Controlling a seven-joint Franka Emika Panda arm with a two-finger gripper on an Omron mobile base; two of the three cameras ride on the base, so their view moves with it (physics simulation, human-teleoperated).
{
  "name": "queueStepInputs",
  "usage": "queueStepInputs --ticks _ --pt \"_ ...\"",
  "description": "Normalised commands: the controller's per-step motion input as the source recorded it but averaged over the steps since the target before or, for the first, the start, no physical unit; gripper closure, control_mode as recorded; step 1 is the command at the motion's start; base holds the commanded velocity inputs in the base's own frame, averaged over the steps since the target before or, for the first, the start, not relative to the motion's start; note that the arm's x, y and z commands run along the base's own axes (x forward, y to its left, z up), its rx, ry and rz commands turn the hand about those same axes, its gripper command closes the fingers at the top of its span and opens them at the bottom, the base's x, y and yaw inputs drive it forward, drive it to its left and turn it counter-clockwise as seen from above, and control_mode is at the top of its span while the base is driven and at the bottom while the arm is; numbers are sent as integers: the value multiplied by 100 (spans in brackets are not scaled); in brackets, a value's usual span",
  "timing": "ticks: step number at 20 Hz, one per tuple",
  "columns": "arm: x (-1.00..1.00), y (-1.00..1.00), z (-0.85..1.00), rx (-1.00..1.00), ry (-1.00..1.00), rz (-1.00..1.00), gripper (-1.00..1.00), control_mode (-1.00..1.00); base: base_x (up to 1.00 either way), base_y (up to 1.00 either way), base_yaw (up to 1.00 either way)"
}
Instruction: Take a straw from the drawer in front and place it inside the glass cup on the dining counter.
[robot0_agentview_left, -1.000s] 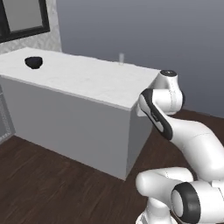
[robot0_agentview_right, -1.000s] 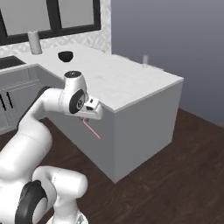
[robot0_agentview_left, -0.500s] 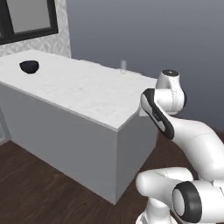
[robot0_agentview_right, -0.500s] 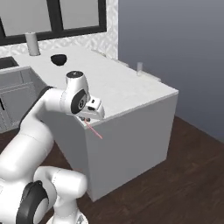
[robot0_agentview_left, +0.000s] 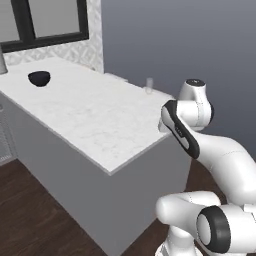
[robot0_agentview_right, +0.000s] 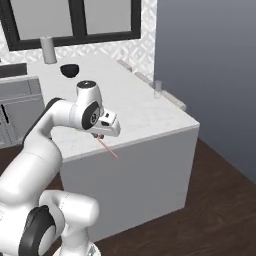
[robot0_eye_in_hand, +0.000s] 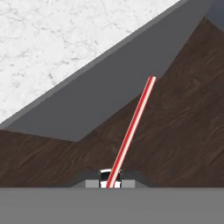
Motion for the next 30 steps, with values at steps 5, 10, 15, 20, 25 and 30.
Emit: queueStepInputs --ticks 5,10,15,20,25,30 --pt "0 0 0 0 0 0 100 100 22 -100 36" --pt "0 0 0 0 0 0 100 100 17 -100 38" --pt "0 0 0 0 0 0 100 100 14 -100 38" --pt "0 0 0 0 0 0 100 100 8 -100 38" --pt "0 0 0 0 0 0 100 100 6 -100 38" --pt "0 0 0 0 0 0 100 100 6 -92 43"
